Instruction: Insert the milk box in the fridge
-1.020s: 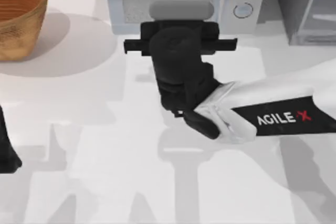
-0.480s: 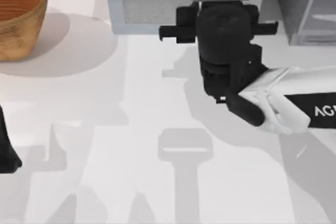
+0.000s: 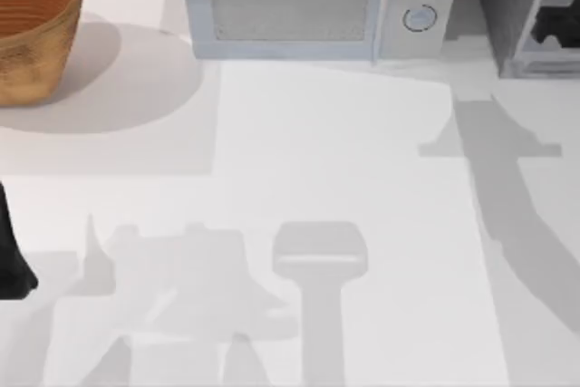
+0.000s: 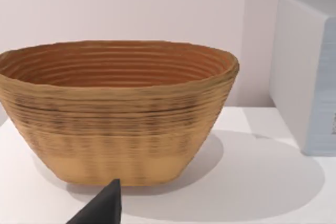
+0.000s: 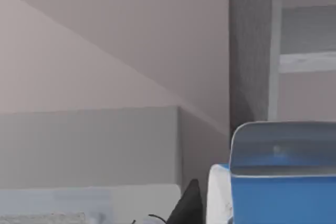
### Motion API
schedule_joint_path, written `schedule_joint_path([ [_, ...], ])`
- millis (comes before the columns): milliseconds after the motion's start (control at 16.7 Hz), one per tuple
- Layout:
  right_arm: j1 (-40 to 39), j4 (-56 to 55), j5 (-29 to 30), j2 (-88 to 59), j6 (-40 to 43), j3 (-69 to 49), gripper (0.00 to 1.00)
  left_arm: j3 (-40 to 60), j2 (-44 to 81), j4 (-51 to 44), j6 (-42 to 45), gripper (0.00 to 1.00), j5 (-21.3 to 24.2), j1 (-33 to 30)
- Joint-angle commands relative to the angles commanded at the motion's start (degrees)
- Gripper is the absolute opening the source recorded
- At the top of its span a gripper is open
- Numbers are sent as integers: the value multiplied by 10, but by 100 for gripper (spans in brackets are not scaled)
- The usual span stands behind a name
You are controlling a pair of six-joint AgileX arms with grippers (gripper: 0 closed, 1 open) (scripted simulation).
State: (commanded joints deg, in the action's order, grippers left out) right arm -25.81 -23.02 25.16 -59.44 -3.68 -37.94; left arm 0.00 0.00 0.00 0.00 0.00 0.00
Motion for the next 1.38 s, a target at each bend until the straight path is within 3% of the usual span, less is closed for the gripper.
schedule_joint_path([
  [300,133,106,-120,347,10,181,0,0,0,0,0,100,0,0],
  [600,233,201,-218,546,28,333,0,0,0,0,0,100,0,0],
  [1020,258,230,-252,594,37,379,0,0,0,0,0,100,0,0],
  [1380,264,182,-263,532,34,340,0,0,0,0,0,100,0,0],
])
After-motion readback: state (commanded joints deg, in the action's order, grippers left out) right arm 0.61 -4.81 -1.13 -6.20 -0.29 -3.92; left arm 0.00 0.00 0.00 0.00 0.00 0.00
